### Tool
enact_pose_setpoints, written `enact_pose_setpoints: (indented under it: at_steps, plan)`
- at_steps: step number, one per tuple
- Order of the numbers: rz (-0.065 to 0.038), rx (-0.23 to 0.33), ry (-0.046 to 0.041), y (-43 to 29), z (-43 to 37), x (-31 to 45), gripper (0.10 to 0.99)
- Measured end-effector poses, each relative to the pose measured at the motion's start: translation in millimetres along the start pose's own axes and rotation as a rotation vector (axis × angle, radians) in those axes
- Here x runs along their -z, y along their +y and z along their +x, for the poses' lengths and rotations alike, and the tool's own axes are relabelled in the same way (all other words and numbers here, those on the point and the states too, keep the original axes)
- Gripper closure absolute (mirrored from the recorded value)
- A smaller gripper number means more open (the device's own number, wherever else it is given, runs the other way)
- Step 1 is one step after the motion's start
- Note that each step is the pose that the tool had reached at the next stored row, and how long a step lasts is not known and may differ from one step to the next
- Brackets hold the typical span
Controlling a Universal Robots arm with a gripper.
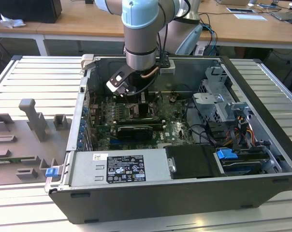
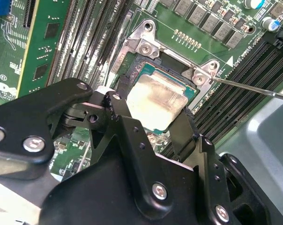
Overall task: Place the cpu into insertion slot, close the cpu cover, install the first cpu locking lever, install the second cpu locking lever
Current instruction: 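Place the cpu into insertion slot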
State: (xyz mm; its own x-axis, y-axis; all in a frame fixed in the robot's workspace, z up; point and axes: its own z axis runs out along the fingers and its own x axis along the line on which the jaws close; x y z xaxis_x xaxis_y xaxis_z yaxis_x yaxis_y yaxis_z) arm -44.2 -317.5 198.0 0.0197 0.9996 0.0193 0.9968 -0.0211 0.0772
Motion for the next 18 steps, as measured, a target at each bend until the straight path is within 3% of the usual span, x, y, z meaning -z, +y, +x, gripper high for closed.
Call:
enact_pose_setpoints:
  at_steps: [6,7,12,15,18]
  plan:
    - [0.000,0.000,-0.0003,0.0,-0.1,0.0,0.475]
    - [0.000,0.000,-0.0007,0.0,-0.1,0.0,0.549]
    - [0.000,0.000,-0.0042,0.0,0.0,0.1,0.549]
    - [0.000,0.001,-0.0105,0.0,0.0,0.2,0.549]
    - [0.000,0.001,-0.0106,0.0,0.0,-0.1,0.471]
